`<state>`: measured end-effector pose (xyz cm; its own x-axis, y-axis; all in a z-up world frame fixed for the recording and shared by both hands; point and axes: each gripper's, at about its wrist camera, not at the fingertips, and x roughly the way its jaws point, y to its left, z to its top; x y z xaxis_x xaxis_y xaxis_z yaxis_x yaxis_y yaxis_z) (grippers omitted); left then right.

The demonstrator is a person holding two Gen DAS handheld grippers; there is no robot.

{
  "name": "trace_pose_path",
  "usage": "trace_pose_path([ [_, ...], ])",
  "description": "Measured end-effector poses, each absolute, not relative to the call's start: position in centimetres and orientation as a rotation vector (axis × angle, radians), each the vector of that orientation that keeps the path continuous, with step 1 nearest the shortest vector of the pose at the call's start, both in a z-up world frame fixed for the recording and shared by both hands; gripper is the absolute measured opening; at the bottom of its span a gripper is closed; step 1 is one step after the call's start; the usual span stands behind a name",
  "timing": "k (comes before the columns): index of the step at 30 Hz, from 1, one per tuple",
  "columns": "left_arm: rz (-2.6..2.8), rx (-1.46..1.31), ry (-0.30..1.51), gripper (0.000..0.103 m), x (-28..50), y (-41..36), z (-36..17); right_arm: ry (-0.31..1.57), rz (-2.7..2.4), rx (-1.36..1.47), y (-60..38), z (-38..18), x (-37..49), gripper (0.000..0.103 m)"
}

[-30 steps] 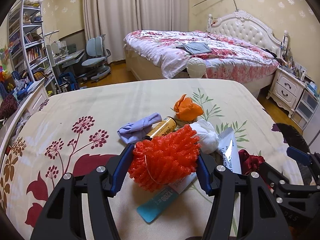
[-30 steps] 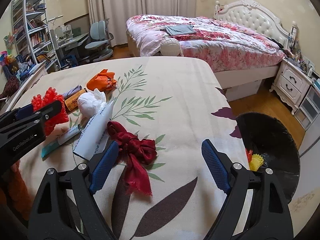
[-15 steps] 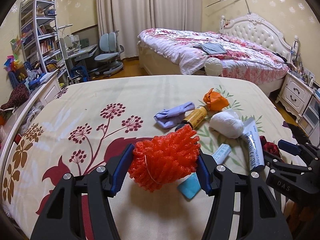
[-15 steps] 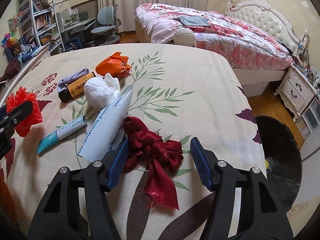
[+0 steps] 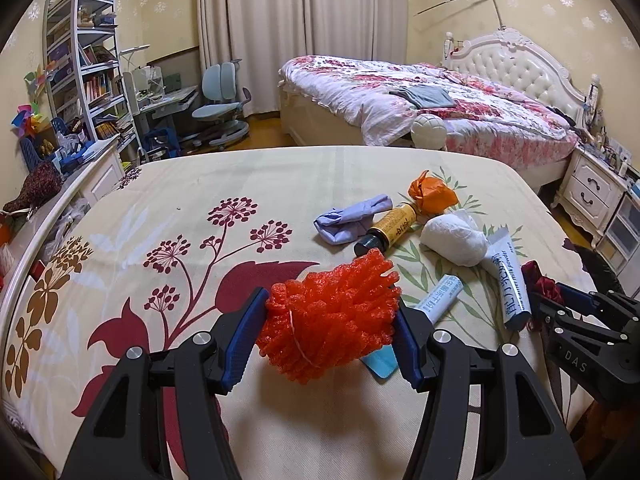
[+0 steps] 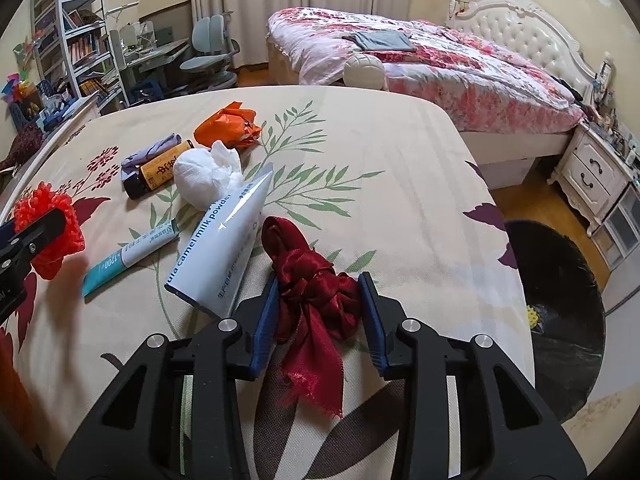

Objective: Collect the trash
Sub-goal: 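Grasp the dark red ribbon with the right tool while the left tool holds the orange net, then carry the red ribbon and orange net over the black bin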

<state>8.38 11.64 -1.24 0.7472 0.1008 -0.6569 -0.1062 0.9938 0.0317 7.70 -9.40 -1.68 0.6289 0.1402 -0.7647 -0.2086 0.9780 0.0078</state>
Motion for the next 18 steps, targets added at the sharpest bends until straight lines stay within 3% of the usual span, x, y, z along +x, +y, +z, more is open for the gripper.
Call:
trace_pose_path([
  [18,0.014,0.029,0.691,0.059,6.1,6.3,0.0,0.808,0.112,-0.023,-14.5,0.2,3.8,0.037],
])
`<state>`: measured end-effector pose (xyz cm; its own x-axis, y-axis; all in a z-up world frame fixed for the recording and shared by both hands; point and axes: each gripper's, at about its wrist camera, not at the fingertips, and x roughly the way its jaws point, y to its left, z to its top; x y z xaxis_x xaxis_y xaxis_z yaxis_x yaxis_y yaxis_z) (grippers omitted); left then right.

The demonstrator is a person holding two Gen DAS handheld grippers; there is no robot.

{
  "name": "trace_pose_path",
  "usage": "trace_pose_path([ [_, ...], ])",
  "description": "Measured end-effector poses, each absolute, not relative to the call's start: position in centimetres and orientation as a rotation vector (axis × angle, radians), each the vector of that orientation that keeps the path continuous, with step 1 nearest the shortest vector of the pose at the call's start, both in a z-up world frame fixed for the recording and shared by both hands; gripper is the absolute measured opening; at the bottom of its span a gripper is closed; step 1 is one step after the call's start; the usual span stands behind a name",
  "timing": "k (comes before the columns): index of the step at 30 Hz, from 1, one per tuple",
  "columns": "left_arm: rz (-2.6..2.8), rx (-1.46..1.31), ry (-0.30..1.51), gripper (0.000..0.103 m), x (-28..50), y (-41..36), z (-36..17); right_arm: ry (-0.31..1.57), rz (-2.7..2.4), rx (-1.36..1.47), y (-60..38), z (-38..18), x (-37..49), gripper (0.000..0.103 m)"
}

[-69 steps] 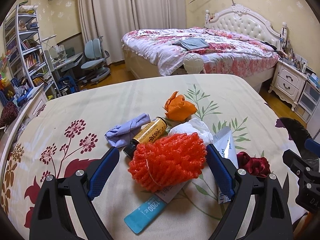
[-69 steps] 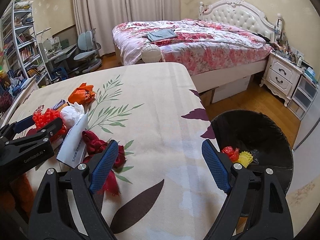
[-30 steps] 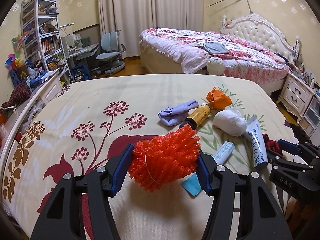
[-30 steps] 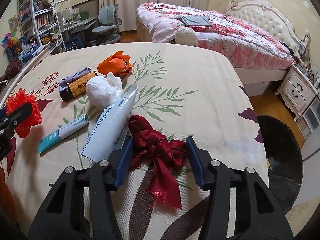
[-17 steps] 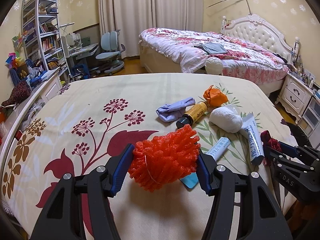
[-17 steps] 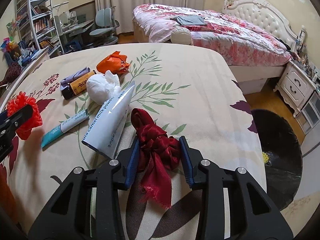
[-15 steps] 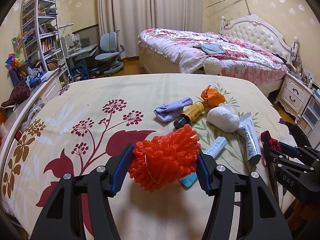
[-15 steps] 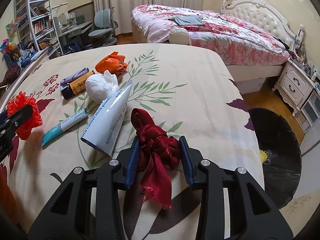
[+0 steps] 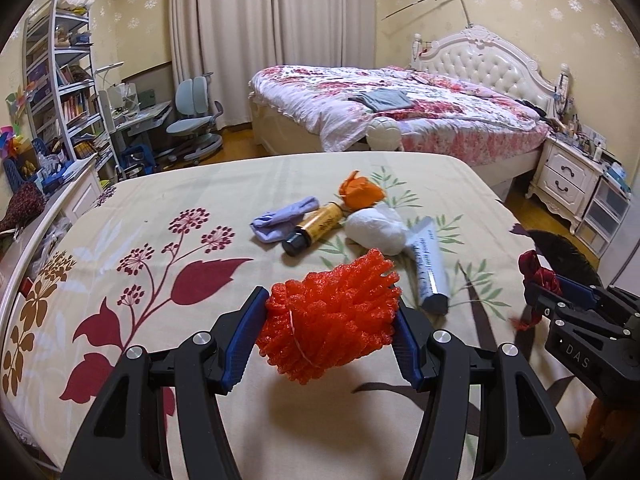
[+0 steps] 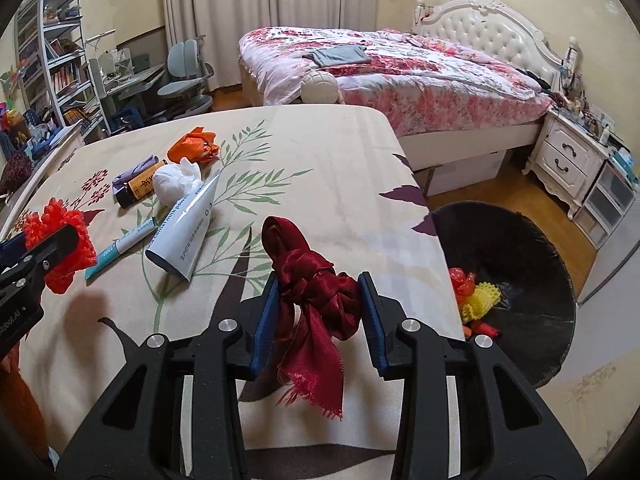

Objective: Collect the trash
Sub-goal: 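Carry the red ribbon and orange net over the black bin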

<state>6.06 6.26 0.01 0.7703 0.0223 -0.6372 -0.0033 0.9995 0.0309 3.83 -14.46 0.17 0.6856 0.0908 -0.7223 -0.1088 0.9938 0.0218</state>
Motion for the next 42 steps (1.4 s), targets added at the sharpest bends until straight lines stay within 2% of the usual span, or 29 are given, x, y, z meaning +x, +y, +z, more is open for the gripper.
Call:
trace_pose_path([
  [18,-0.136,0.079,0.675,0.059,5.5,-1.3,0.3,0.764,-0.017,0.041,-20.8,1.0,1.1,0.037],
  [42,-0.309,0.145,0.655,0.059,8.7,-12.3,-0.2,0.720,-0.218,0.143,-30.7,0.7,2.2,0.038],
])
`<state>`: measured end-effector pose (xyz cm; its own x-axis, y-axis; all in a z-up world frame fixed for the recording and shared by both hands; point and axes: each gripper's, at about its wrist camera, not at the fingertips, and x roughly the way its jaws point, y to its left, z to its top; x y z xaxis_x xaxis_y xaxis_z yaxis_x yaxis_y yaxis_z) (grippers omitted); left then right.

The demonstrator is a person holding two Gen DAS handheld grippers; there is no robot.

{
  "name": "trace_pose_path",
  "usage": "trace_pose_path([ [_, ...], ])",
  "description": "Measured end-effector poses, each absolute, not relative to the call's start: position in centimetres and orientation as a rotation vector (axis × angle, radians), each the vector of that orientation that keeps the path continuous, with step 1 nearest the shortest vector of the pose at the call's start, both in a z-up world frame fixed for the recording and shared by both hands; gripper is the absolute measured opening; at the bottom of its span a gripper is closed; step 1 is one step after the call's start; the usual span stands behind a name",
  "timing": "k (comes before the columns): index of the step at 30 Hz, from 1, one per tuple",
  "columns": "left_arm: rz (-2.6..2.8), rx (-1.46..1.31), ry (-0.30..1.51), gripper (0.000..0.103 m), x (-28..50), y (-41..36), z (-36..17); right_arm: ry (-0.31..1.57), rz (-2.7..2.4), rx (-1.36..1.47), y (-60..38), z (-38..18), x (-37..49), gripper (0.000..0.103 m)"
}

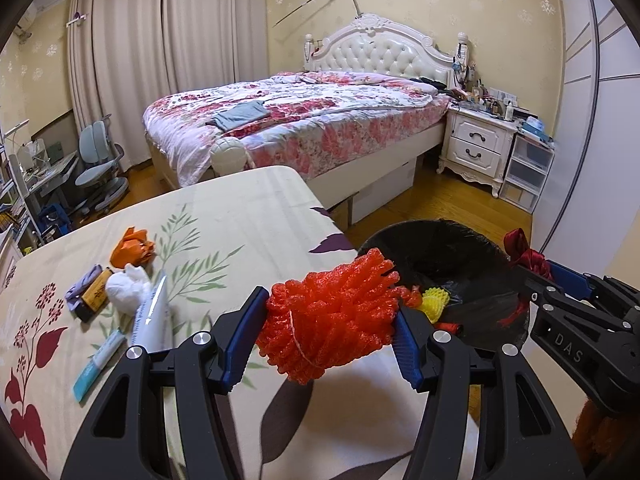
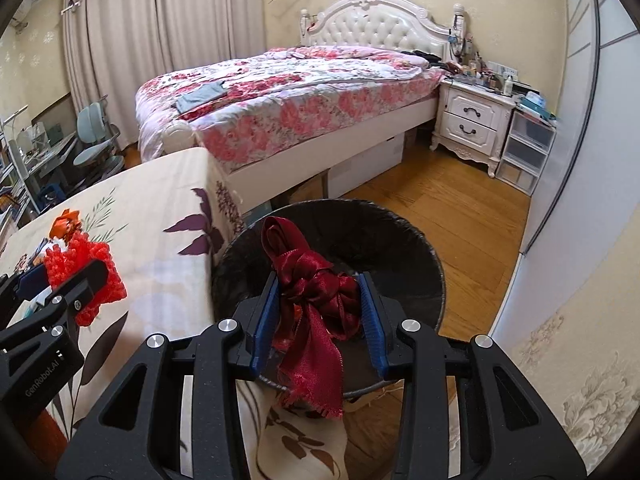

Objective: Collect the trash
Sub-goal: 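Carry the red ribbon and orange net over the black bin, then open the right tool to drop the ribbon while the left tool drops the orange net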

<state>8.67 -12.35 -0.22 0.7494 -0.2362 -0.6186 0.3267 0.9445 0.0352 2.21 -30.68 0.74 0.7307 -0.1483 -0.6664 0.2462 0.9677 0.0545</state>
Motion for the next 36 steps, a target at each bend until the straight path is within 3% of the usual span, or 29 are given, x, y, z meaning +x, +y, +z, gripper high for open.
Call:
trace_pose_path([
  [36,-0.344,0.208,0.725,0.061,15.2,-21.3,-3.4,0.755,-0.307,0.217,-36.7,-2.5,7.7,0.039],
])
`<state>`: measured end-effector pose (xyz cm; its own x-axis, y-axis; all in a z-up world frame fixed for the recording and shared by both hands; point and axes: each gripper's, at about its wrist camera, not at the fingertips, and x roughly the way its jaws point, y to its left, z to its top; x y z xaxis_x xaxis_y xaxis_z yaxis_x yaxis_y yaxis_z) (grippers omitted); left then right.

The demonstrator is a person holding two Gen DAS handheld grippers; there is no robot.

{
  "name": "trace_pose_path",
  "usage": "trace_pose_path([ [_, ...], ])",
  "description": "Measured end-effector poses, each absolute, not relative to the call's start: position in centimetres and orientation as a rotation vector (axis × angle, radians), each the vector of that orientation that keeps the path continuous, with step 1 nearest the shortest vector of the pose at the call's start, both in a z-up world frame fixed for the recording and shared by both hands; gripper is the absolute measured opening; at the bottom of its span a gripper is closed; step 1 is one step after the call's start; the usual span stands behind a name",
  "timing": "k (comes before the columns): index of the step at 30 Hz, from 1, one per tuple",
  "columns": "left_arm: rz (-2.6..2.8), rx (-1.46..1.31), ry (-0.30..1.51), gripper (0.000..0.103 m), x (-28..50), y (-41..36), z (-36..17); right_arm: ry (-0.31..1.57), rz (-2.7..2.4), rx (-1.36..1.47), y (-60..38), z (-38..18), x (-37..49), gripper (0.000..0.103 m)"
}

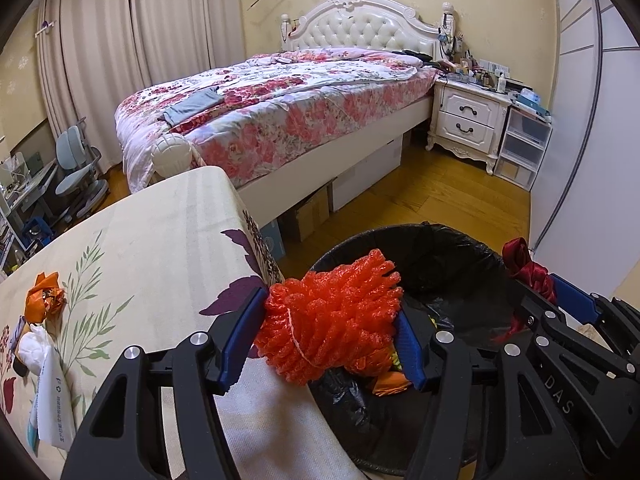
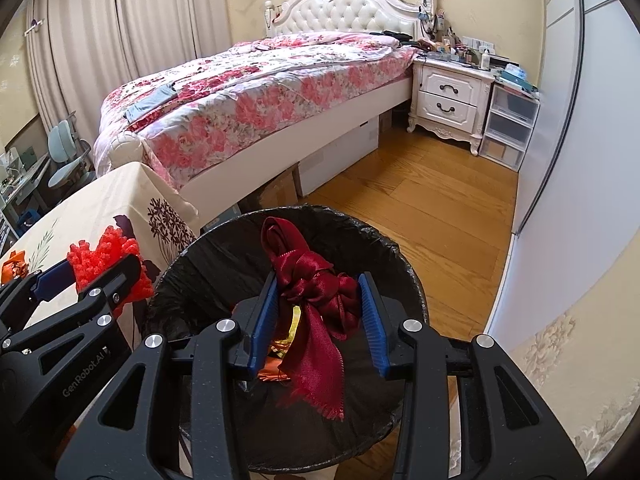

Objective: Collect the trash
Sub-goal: 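Open the right tool to drop the ribbon while the left tool drops the orange net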

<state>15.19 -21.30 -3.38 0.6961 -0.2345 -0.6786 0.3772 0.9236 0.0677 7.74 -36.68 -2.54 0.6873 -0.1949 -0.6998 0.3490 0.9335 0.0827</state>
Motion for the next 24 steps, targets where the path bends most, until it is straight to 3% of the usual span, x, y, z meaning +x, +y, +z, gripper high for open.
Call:
trace_pose_path([
  [4,-0.342,0.206,0.726,0.066,15.3,-21.4,-3.4,0.753,-0.314,0.215,-36.8,-2.6,7.8,0.041],
  [6,-0.338,0.200,0.726,0.075,15.3,-21.3,-3.3,0.749,-0.320,0.212,-36.8,-2.6,7.9,0.049],
  [12,-0.326,0.207,0.707,0.082,15.3,-21.5,-3.2,0.724,-0.350,0.210,-37.1,-2.2,7.4,0.058],
  [24,-0.304,0.197,0.698,0.086,15.1,-20.6,-2.5,0.706,-0.382,0.202,-37.4,-1.4,6.6,0.067],
])
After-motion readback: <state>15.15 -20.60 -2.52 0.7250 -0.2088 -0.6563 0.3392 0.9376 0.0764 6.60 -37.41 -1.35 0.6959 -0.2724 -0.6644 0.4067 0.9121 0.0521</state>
